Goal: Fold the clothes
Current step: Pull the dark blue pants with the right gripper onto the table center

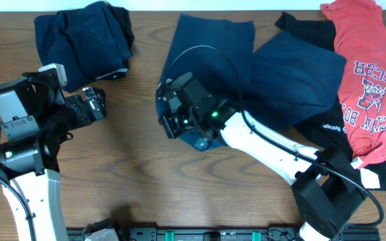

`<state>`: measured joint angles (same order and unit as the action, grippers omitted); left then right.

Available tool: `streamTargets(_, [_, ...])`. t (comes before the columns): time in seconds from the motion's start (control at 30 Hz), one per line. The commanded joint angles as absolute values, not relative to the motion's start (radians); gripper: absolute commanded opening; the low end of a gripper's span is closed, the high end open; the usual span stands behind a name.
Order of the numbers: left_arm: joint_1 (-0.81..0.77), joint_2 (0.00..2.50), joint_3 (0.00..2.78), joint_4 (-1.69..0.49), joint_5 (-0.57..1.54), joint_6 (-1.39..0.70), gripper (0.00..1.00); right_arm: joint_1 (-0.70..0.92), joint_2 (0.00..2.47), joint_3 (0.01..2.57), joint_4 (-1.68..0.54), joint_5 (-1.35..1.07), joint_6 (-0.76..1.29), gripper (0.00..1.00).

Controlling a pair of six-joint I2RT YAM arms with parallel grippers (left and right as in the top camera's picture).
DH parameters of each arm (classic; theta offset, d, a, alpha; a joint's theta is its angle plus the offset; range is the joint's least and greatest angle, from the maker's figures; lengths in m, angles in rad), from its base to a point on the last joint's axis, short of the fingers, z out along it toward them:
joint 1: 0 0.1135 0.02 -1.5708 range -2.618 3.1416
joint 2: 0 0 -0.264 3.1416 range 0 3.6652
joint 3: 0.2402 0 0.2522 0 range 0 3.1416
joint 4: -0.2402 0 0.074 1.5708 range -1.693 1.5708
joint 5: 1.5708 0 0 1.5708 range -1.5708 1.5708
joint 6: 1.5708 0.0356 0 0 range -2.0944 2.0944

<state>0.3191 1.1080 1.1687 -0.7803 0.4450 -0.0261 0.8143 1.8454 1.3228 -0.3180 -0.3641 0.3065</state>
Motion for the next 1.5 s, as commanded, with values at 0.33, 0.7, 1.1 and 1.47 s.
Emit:
streamTargets(0.33, [0.324, 1.126, 1.192, -0.776, 0.398, -0.028, 0.98, 0.919, 1.819, 1.330, -0.303, -0.392, 0.300, 0.55])
streamTargets(0.7, [0.319, 1.156, 1.192, -0.780, 0.418, -0.028, 0.98, 0.661, 1.723, 1.446, -0.629, -0.226, 0.111, 0.65])
streamTargets(1.1, [0.276, 1.235, 1.192, -0.781, 0.418, -0.028, 0.98, 0.548, 1.868, 1.444, -0.729, -0.004, 0.125, 0.55])
streamTargets(1.47, [0.275, 1.267, 1.192, -0.781, 0.418, -0.028, 0.98, 0.579, 1.960, 1.443, -0.787, 0.033, 0.171, 0.56])
